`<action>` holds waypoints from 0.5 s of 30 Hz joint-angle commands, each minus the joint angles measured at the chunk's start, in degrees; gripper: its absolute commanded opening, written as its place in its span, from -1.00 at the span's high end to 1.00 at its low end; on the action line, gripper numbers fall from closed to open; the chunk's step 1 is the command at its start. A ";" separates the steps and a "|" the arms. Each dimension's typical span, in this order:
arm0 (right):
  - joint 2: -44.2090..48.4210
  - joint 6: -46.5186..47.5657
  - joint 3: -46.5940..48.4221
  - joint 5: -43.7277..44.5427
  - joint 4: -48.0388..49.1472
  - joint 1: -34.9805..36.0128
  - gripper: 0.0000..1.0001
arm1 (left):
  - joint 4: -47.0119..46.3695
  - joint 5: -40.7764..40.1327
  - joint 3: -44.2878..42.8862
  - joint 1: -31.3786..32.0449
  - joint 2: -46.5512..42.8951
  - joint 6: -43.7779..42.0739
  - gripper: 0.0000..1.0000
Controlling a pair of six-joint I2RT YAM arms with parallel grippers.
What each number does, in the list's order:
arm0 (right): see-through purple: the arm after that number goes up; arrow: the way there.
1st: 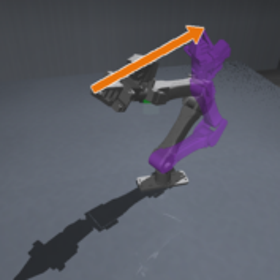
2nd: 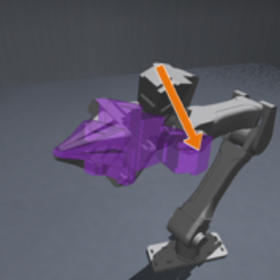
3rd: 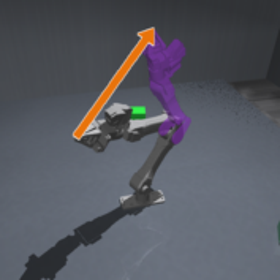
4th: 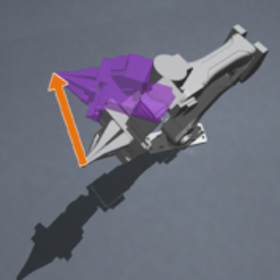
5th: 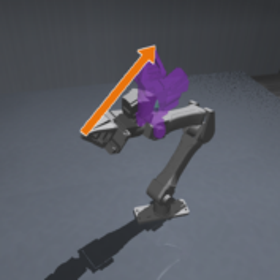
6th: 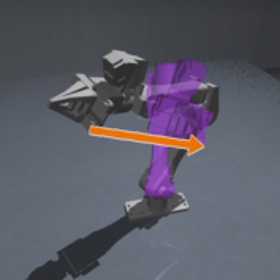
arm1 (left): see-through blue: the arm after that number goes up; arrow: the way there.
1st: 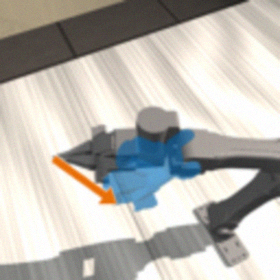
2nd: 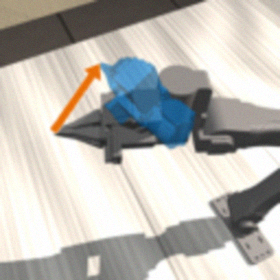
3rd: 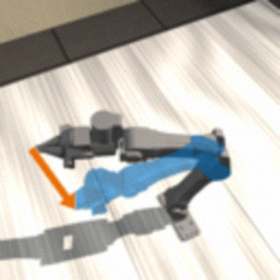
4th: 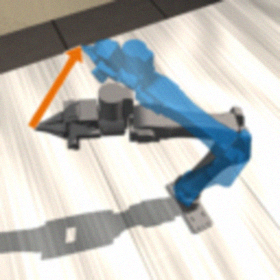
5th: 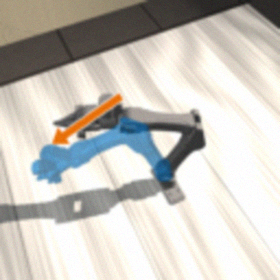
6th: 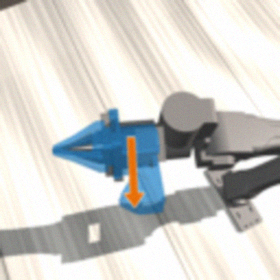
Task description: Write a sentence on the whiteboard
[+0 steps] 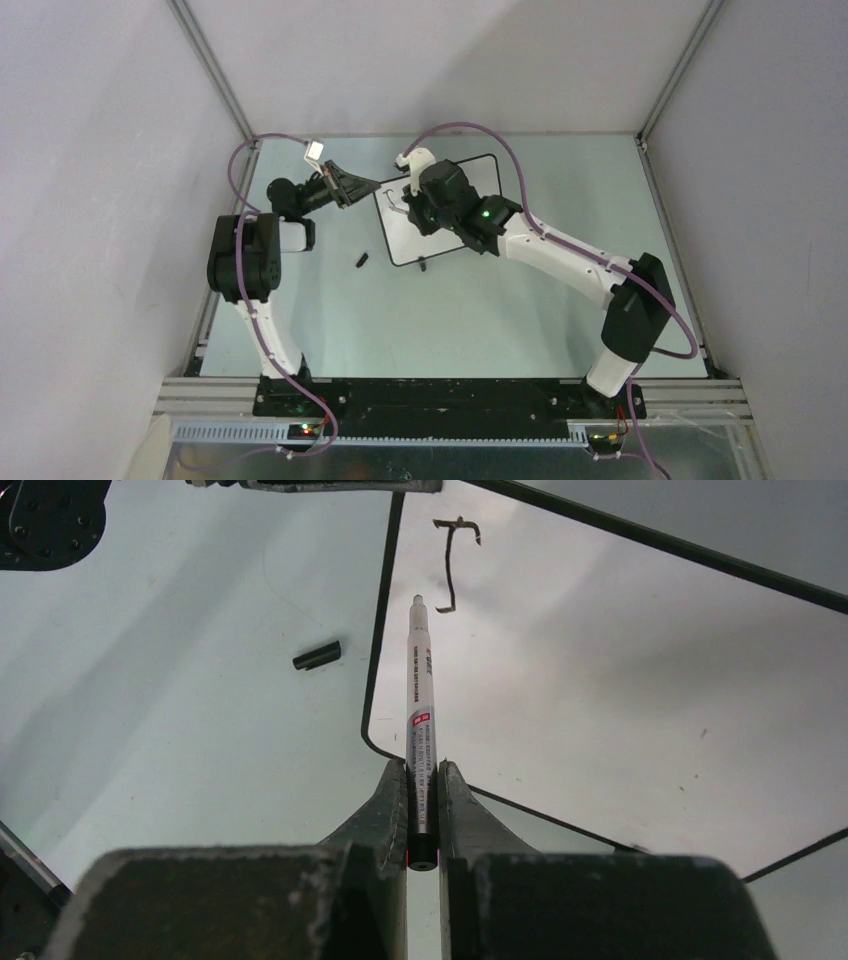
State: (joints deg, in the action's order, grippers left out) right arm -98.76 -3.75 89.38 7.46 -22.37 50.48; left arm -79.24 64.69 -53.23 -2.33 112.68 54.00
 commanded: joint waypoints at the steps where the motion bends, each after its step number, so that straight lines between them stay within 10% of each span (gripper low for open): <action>1: 5.33 1.22 -4.03 0.04 6.79 -0.71 1.00 | -5.34 0.33 -0.26 -0.33 0.42 1.52 1.00; 15: 5.91 3.61 -10.49 1.29 15.55 0.49 1.00 | -6.15 0.19 -0.70 -0.55 1.00 2.66 1.00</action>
State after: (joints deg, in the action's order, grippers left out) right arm -95.33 -1.34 79.46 8.05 -12.23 50.57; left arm -80.86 64.69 -53.23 -2.52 113.34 55.57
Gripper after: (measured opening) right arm 0.090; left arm 0.019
